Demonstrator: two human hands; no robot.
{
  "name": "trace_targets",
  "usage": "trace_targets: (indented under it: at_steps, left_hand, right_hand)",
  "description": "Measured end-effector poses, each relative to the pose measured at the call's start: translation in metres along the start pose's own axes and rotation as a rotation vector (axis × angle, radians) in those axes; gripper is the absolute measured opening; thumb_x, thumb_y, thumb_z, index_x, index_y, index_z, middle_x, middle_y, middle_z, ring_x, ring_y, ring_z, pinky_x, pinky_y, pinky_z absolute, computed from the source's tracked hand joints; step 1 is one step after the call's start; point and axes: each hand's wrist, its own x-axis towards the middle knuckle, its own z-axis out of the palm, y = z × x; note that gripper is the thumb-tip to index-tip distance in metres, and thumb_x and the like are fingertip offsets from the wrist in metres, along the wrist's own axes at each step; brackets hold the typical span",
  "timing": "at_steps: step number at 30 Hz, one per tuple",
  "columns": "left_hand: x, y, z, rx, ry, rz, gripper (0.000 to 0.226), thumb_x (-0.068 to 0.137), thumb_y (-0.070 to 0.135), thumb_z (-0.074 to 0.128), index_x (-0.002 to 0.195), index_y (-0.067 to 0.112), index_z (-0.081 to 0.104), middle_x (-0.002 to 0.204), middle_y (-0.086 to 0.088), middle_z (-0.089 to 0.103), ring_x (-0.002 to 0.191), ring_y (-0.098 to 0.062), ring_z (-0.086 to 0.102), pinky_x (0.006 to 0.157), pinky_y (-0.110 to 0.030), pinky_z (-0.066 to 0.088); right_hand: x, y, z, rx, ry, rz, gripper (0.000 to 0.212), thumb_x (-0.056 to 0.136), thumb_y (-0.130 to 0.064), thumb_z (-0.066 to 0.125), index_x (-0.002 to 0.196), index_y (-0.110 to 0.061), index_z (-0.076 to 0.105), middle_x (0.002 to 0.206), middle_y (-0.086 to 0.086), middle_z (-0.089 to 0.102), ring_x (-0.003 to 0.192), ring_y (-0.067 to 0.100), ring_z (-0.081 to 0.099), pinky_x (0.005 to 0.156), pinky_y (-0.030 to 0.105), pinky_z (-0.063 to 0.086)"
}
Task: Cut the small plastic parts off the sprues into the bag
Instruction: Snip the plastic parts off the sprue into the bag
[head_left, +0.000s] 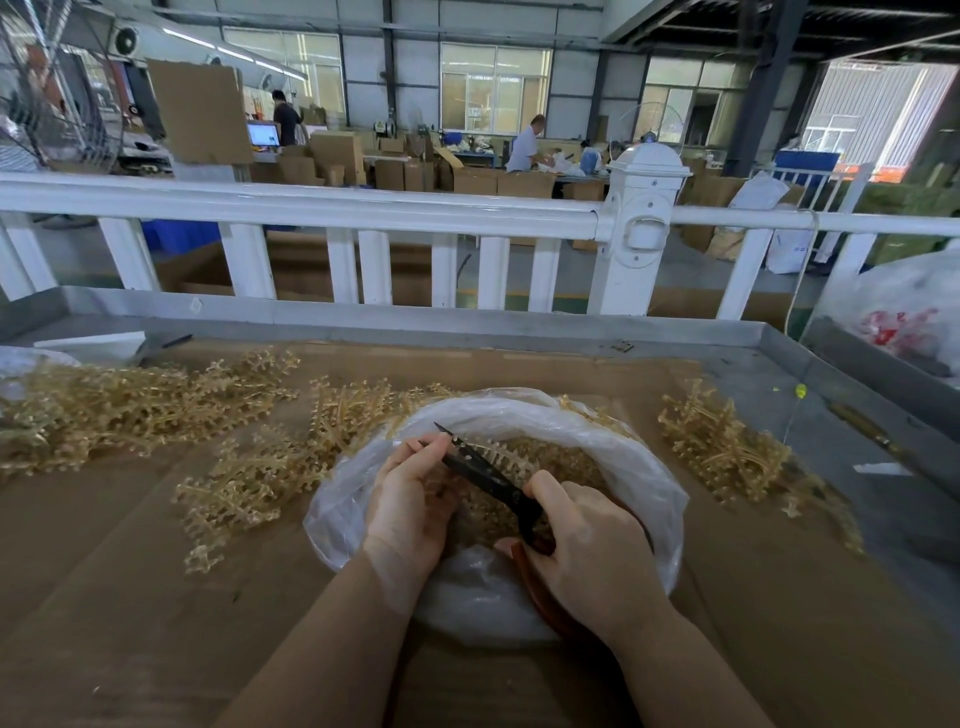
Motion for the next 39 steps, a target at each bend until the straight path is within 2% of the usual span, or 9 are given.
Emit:
trace_targets:
  at_steps: [7,13,18,21,26,31,33,37,39]
  left_hand:
    - [0.005,0.009,-0.007,-0.053,0.033,-0.117,0.019,0.089,0.009,0.053,0.072,0.010,0.062,0.056,-0.002,0.064,0.045,-0.014,0.062,0.042,-0.021,0.050]
    - [0.003,0.011,-0.011,-0.121,-0.056,-0.132,0.019,0.068,0.030,0.068,0.068,0.011,0.065,0.063,-0.005,0.064,0.053,-0.018,0.065,0.047,-0.026,0.053]
    - [0.002,0.010,-0.007,-0.046,-0.037,-0.125,0.005,0.076,0.015,0.063,0.076,0.011,0.062,0.060,-0.003,0.065,0.048,-0.015,0.063,0.044,-0.021,0.050]
    - [0.003,0.011,-0.009,-0.070,-0.028,-0.120,0.008,0.082,0.015,0.059,0.076,0.011,0.062,0.060,-0.002,0.064,0.049,-0.015,0.062,0.044,-0.022,0.050]
    - [-0.001,0.013,-0.011,-0.023,-0.118,-0.095,0.016,0.061,0.009,0.066,0.076,0.012,0.060,0.065,-0.003,0.063,0.057,-0.016,0.062,0.048,-0.025,0.051]
    - [0.004,0.013,-0.010,-0.047,0.009,-0.104,0.009,0.083,0.005,0.051,0.078,0.008,0.058,0.064,-0.005,0.060,0.050,-0.016,0.060,0.042,-0.024,0.051]
    - [0.004,0.014,-0.011,-0.037,-0.009,-0.099,0.003,0.081,0.008,0.057,0.079,0.008,0.059,0.063,-0.005,0.062,0.051,-0.016,0.062,0.043,-0.024,0.052]
    - [0.001,0.016,-0.013,0.028,-0.123,-0.073,0.016,0.063,0.014,0.068,0.076,0.015,0.059,0.067,-0.001,0.063,0.062,-0.016,0.063,0.051,-0.024,0.053]
    - [0.001,0.015,-0.013,0.026,-0.101,-0.067,0.011,0.071,0.007,0.064,0.077,0.013,0.056,0.063,-0.001,0.063,0.058,-0.015,0.063,0.048,-0.023,0.053]
  right_hand:
    - [-0.001,0.003,-0.002,0.002,0.027,-0.028,0.046,0.073,-0.048,0.076,0.101,-0.013,0.065,0.081,0.000,0.066,0.074,0.021,0.063,0.058,0.036,0.054]
    - [-0.001,0.004,-0.002,0.016,0.009,-0.025,0.044,0.074,-0.046,0.076,0.101,-0.014,0.065,0.082,0.000,0.066,0.076,0.020,0.063,0.060,0.036,0.054]
    - [-0.001,0.004,-0.002,0.025,0.006,-0.030,0.041,0.071,-0.043,0.079,0.098,-0.015,0.064,0.081,-0.002,0.065,0.075,0.020,0.063,0.059,0.035,0.053]
    - [-0.002,0.005,-0.002,0.027,0.007,-0.034,0.042,0.070,-0.041,0.080,0.100,-0.015,0.065,0.083,-0.001,0.066,0.077,0.021,0.063,0.060,0.037,0.054]
    - [-0.002,0.005,-0.003,0.055,0.004,-0.034,0.045,0.074,-0.048,0.075,0.102,-0.014,0.065,0.085,0.000,0.066,0.080,0.022,0.063,0.063,0.039,0.055]
    - [-0.002,0.004,-0.003,0.065,0.003,-0.038,0.045,0.075,-0.050,0.073,0.101,-0.015,0.064,0.085,-0.001,0.066,0.080,0.021,0.063,0.063,0.038,0.054]
    - [-0.002,0.004,-0.003,0.066,-0.002,-0.036,0.045,0.075,-0.052,0.072,0.101,-0.015,0.064,0.085,-0.001,0.066,0.080,0.021,0.062,0.063,0.038,0.054]
    - [-0.002,0.004,-0.003,0.053,-0.015,-0.030,0.044,0.074,-0.050,0.073,0.102,-0.017,0.064,0.086,-0.003,0.066,0.080,0.019,0.062,0.064,0.035,0.054]
    - [-0.002,0.004,-0.003,0.052,-0.010,-0.025,0.044,0.074,-0.050,0.074,0.101,-0.017,0.064,0.085,-0.004,0.066,0.080,0.018,0.062,0.063,0.034,0.054]
